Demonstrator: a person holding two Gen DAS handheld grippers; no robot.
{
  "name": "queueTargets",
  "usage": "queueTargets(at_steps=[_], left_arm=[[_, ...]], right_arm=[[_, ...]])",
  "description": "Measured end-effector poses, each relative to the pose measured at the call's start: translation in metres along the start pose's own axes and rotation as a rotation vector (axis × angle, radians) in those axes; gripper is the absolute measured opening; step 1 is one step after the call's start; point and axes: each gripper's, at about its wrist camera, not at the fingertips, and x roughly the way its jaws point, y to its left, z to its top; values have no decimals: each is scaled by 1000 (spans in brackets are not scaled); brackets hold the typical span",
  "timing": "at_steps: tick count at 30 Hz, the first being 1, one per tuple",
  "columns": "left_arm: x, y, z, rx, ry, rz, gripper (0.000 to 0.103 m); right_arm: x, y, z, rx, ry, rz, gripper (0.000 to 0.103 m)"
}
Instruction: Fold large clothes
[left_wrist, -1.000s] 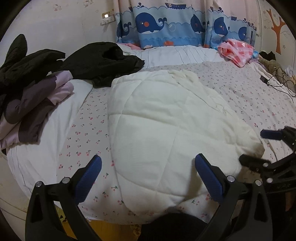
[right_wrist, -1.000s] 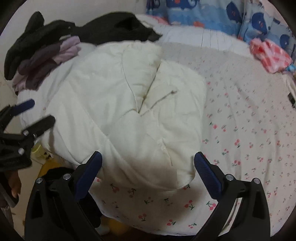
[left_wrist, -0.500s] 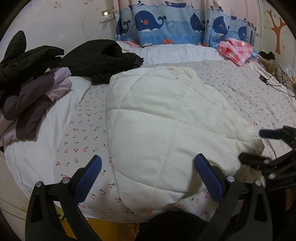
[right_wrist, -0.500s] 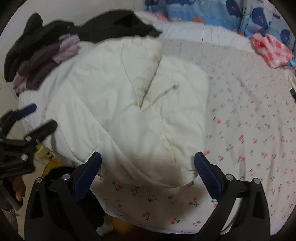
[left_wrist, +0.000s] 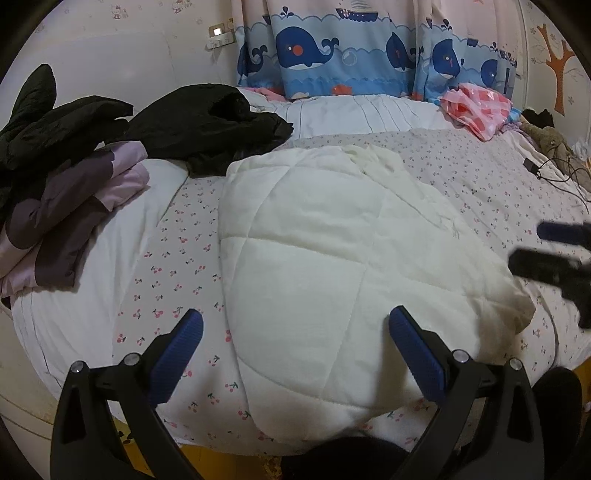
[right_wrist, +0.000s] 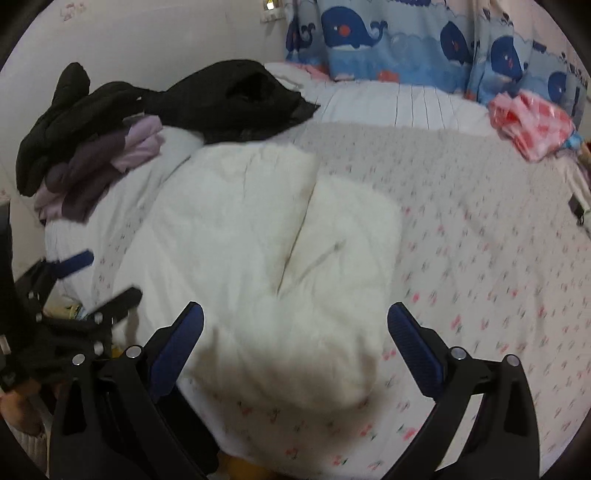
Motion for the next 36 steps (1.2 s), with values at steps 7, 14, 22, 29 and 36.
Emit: queueTargets(at_steps=[7,14,22,29,36], left_arm=[[14,18,19,-95,45,-119,96],[60,53,51,-262,103,-118,96],[84,45,45,-211,191,-133,98],[46,18,21,-90,134,-30,98],[27,14,6,-92,120,-24,98]], right_arm=[[34,-12,51,20,4,-6,96],[123,-24,81,73,164,-79,96],[94,-26,70,64,158,-45,96],[65,-4,2,-5,142,-92,96],[41,16,-28,-71,138,-126,96]])
